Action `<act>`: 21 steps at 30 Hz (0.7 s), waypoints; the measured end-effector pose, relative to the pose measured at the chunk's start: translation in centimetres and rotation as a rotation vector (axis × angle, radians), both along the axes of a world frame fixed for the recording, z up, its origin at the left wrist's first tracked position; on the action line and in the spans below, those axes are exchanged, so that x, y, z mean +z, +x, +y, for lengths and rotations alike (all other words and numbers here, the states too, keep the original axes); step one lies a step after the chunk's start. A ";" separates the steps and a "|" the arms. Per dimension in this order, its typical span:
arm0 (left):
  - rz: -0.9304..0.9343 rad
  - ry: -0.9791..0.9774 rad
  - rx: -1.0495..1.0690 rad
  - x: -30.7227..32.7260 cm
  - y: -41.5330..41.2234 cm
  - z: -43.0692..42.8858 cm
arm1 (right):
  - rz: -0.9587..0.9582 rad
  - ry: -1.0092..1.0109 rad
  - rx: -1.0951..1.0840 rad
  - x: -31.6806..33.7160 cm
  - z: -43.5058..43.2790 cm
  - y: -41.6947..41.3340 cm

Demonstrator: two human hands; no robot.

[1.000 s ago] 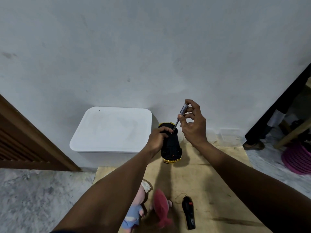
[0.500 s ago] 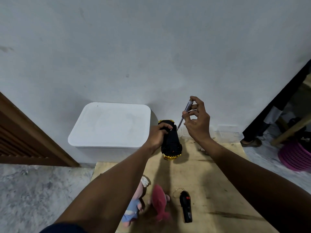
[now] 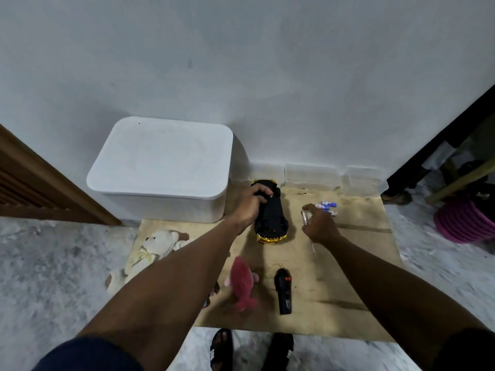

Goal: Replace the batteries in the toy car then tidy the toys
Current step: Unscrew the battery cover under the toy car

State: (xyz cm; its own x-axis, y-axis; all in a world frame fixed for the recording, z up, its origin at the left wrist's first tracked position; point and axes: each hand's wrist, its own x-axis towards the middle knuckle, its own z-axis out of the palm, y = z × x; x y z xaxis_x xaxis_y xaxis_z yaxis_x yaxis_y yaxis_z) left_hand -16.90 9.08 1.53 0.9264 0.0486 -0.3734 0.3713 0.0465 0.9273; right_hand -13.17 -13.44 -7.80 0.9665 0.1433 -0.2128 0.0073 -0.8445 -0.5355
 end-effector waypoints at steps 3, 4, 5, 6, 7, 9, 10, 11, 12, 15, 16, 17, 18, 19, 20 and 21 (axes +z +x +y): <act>0.045 -0.005 0.027 -1.2 -0.3 -0.2 | 0.066 -0.063 0.017 -1.9 -0.2 -0.6; 0.059 -0.014 0.034 -1.4 -0.5 -0.2 | 0.069 -0.075 0.029 -2.3 -0.2 -0.8; 0.069 -0.022 0.039 -1.6 -0.6 -0.2 | 0.068 -0.076 0.034 -2.7 -0.1 -0.9; 0.077 -0.030 0.040 -1.8 -0.7 -0.2 | 0.067 -0.075 0.034 -3.0 -0.2 -1.0; 0.085 -0.039 0.039 -1.9 -0.8 -0.2 | 0.064 -0.073 0.035 -3.3 -0.2 -1.0; 0.097 -0.054 0.032 -2.1 -1.0 0.0 | 0.066 -0.078 0.040 -3.5 -0.3 -0.9; 0.100 -0.057 0.031 -2.3 -1.0 0.1 | 0.074 -0.081 0.041 -3.5 -0.4 -0.9; 0.103 -0.061 0.032 -2.2 -1.0 0.1 | 0.080 -0.085 0.039 -3.3 -0.4 -0.9; 0.104 -0.065 0.033 -2.1 -1.0 0.2 | 0.066 -0.090 0.034 -2.9 -0.3 -0.8; 0.098 -0.077 0.047 -1.5 -0.9 0.2 | -0.120 0.015 0.038 -0.4 0.7 -0.2; 0.091 -0.077 0.050 -1.4 -0.8 0.2 | -0.191 0.093 0.046 0.7 1.3 0.0; 0.082 -0.085 0.052 -1.1 -0.8 0.2 | -0.231 0.171 0.054 2.0 2.0 0.4; 0.071 -0.087 0.054 -0.9 -0.7 0.2 | -0.249 0.232 0.077 3.4 2.9 0.7; 0.066 -0.088 0.056 -0.8 -0.6 0.2 | -0.263 0.272 0.115 4.6 3.6 1.0; 0.062 -0.081 0.057 -0.7 -0.5 0.2 | -0.273 0.288 0.169 5.8 4.4 1.2; 0.062 -0.076 0.061 -0.5 -0.4 0.2 | -0.271 0.286 0.231 6.9 5.0 1.2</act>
State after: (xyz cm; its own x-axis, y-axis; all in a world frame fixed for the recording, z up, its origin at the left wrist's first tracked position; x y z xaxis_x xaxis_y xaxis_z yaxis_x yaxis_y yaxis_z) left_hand -17.34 9.31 1.06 0.8976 0.0734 -0.4346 0.4221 0.1406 0.8956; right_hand -12.00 -8.39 -0.87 0.9178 0.3774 0.1231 0.3500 -0.6230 -0.6996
